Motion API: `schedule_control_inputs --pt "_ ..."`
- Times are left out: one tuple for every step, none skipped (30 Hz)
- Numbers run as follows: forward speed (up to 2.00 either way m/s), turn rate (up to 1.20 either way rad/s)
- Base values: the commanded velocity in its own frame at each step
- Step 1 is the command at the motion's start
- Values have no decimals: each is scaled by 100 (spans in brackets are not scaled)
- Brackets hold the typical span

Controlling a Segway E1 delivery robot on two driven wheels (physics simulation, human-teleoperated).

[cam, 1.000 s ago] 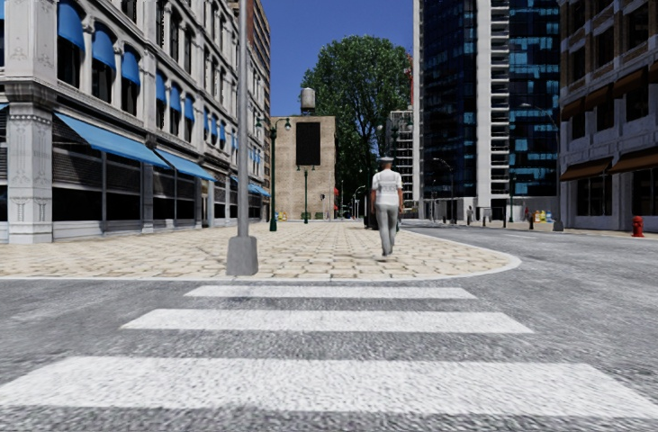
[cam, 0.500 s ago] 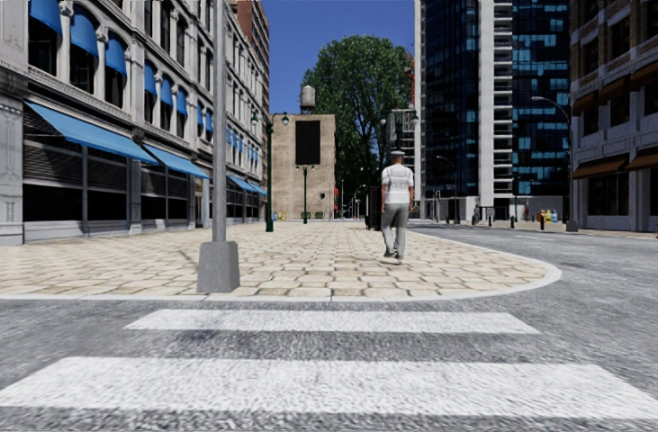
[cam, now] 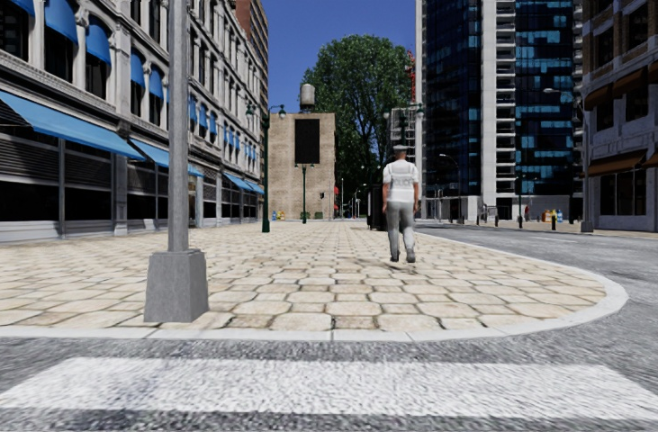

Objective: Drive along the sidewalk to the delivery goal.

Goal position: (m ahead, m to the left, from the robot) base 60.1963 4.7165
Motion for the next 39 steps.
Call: schedule_control_inputs --pt "200 0" --pt "200 0" --pt "200 0" --pt "200 0" --pt "200 0" --pt "200 0" --pt "200 0" --pt "200 0" --pt "200 0" --pt "200 0" --pt "200 0" --pt "200 0" --pt "176 0" --pt "176 0" --pt "145 0" --pt "136 0" --pt "133 0" --pt "132 0" --pt "132 0" --pt "132 0" --pt "132 0" --pt "132 0" --pt "132 0" --pt "132 0" --pt "132 0" --pt "132 0" --pt "132 0" --pt "132 0" --pt "132 0" --pt "132 0" --pt "132 0" --pt "132 0" --pt "132 0" --pt "133 0" --pt "133 0" --pt "135 0" --pt "136 0" --pt "139 0" --pt "140 0"
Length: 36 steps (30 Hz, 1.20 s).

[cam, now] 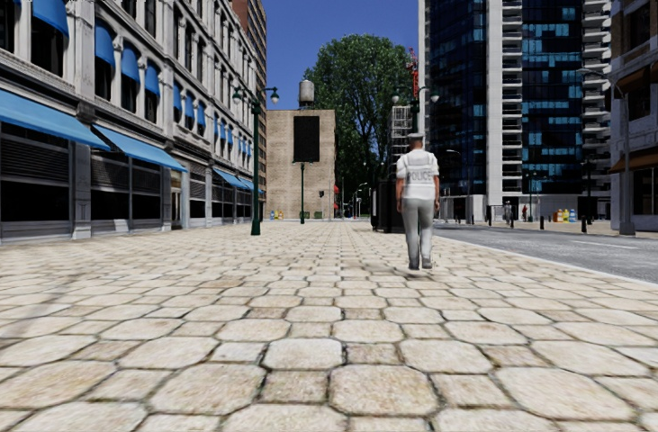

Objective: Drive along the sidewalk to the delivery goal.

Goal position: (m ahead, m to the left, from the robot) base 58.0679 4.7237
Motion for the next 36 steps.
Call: schedule_control_inputs --pt "140 0" --pt "140 0" --pt "141 0" --pt "142 0" --pt "142 0" --pt "142 0" --pt "142 0" --pt "142 0" --pt "143 0" --pt "146 0" --pt "151 0" --pt "155 0" --pt "155 0" --pt "165 0" --pt "200 0" --pt "200 0" --pt "200 0" --pt "200 0" --pt "200 0" --pt "200 0" --pt "200 0" --pt "200 0" --pt "200 0" --pt "200 0" --pt "200 0" --pt "200 0" --pt "200 0" --pt "200 0" --pt "200 0" --pt "200 0" --pt "200 0" --pt "200 0" --pt "200 0" --pt "200 0" --pt "200 0" --pt "200 0"
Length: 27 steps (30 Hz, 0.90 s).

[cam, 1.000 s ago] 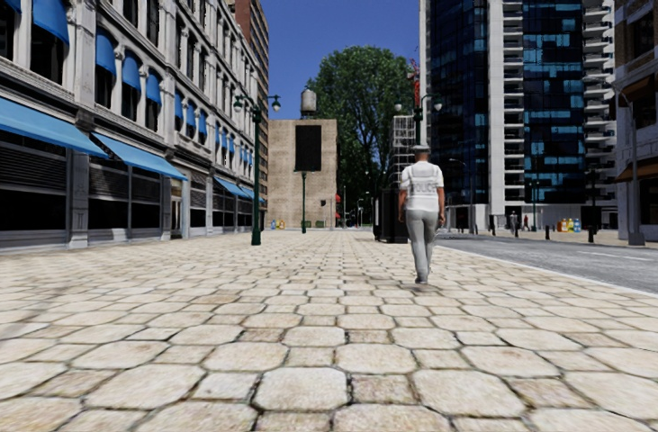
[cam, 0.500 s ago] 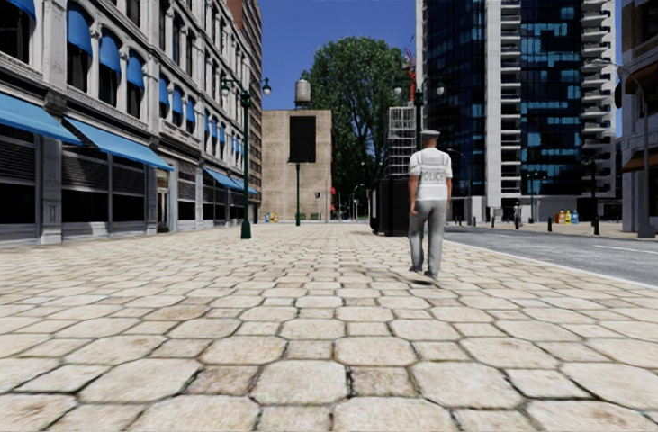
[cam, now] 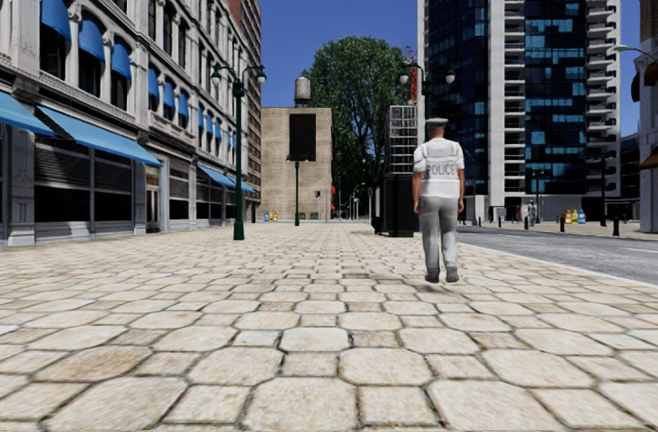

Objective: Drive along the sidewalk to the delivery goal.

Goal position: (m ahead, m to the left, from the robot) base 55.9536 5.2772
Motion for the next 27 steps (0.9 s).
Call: schedule_control_inputs --pt "200 0" --pt "200 0" --pt "200 0" --pt "200 0" --pt "200 0" --pt "200 0" --pt "200 0" --pt "200 0" --pt "200 0" --pt "200 0" --pt "200 0" --pt "200 0" --pt "200 0" --pt "200 0" --pt "200 0" --pt "200 0" --pt "200 0" --pt "200 0" --pt "200 0" --pt "200 0" --pt "200 0" --pt "200 0" --pt "200 0" --pt "200 0" --pt "200 0" --pt "200 0" --pt "200 0"
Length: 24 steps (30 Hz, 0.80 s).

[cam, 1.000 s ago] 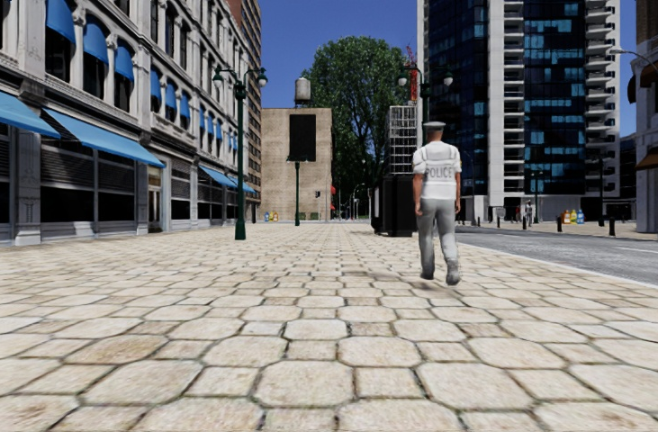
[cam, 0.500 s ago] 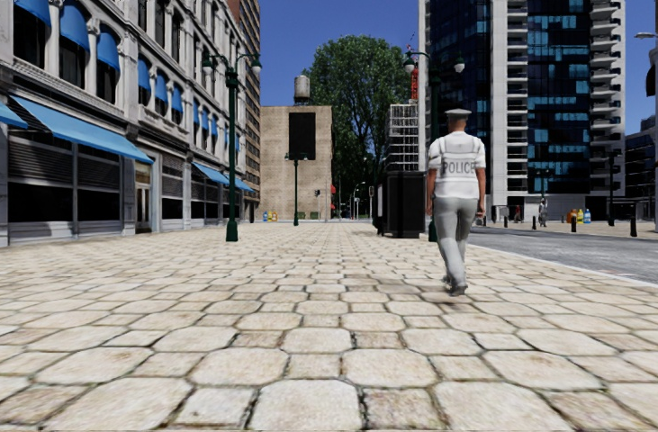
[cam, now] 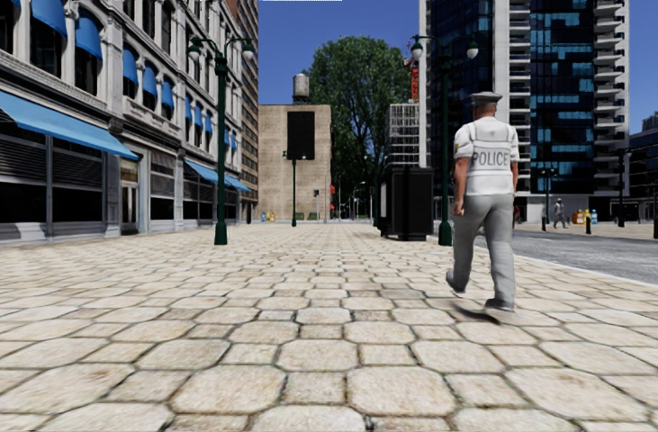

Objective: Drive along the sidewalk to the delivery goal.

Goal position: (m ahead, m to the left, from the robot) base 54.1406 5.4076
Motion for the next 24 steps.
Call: schedule_control_inputs --pt "200 0" --pt "200 0" --pt "200 0" --pt "200 0" --pt "200 0" --pt "200 0" --pt "200 0" --pt "200 0" --pt "200 0" --pt "200 0" --pt "200 0" --pt "200 0" --pt "200 0" --pt "200 0" --pt "200 0" --pt "200 0" --pt "200 0" --pt "200 0" --pt "200 0" --pt "200 0" --pt "200 0" --pt "200 0" --pt "200 0" --pt "200 0"
